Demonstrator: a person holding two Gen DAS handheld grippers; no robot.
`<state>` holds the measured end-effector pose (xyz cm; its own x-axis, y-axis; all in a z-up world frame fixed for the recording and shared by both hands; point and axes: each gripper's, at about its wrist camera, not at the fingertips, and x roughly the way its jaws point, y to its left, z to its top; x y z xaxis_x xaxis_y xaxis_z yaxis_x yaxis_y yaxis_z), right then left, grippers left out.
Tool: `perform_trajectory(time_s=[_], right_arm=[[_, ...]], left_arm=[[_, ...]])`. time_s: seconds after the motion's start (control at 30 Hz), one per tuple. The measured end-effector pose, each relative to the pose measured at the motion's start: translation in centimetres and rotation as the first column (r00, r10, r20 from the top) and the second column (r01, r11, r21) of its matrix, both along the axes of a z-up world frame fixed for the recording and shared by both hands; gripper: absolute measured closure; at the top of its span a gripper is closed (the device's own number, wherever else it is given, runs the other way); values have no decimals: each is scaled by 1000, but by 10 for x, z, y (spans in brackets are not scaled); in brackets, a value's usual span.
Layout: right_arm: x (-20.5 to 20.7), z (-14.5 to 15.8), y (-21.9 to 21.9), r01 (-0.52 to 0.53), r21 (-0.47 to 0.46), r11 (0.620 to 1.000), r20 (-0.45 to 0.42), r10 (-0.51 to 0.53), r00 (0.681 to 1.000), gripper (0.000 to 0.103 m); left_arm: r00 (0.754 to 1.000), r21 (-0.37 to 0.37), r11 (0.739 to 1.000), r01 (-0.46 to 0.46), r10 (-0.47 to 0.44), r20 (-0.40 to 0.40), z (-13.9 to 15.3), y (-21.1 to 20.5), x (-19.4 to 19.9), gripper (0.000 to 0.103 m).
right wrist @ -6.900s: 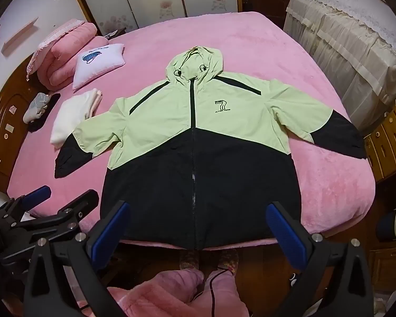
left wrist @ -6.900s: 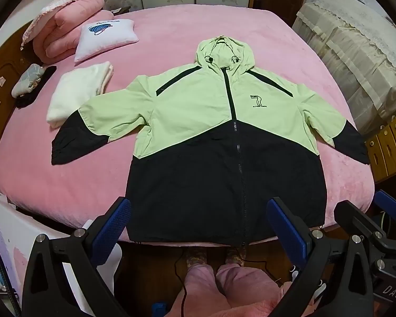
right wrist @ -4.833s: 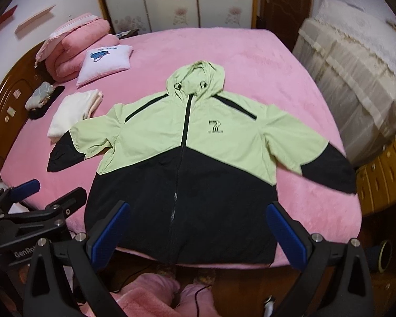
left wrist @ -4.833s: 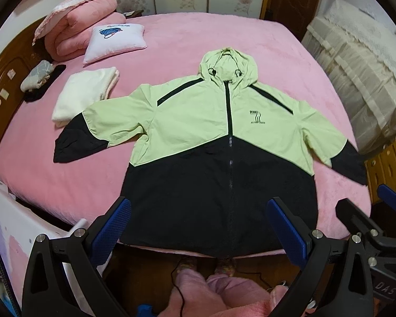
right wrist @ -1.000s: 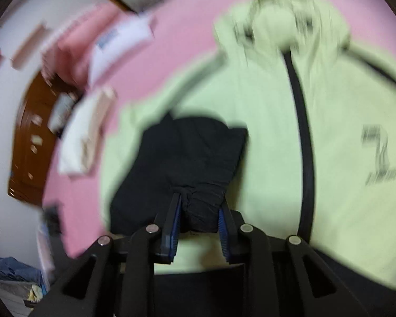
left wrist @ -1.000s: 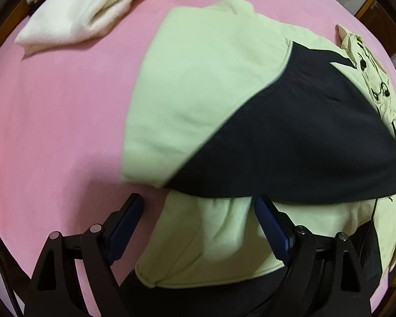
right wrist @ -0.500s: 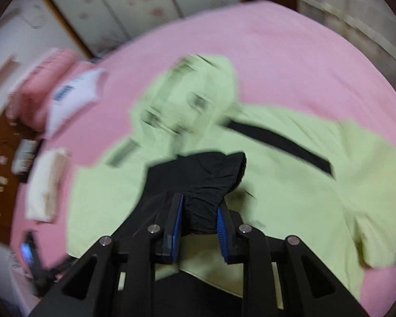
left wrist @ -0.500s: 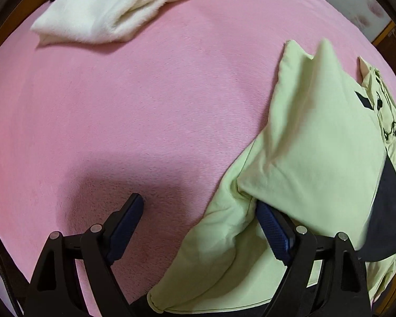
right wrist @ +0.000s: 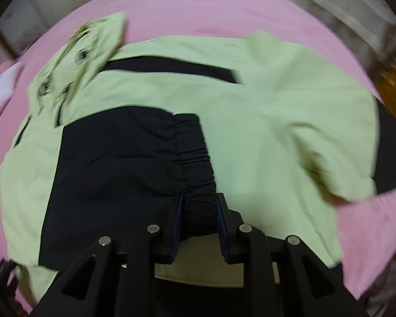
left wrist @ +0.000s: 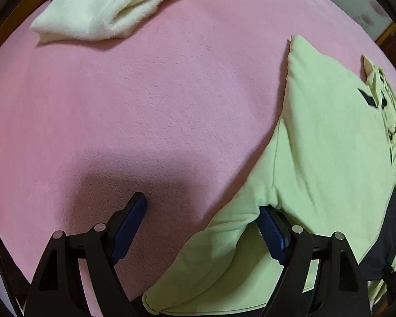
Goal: Fold large clothes
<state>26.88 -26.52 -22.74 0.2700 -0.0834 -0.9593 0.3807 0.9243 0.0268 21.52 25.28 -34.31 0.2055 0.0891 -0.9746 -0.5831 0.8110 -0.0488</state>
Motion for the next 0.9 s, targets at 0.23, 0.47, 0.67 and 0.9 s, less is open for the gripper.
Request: perform_trajectory(time_s=[0.23,0.47,0.67,0.9], right_arm=[[6,4,-1,-59,-104,993,65,66,996,80],[-1,19,-38,138,-33,990,92,-135,987,80],[-7,18,10,-110,348,931,174,51,983,80],[12,-27,137,-353,646,677,167,325,931,91]], left_arm=[[999,-2,1000,-24,24,22,-5,-11,-4,28],[1000,9,1000,-14,14,20,28,-33,-35,50],[956,-78,959,273,-261,137,59,-95,-35,90],[895,-231,865,446,-438,86,34,-161,47,91]])
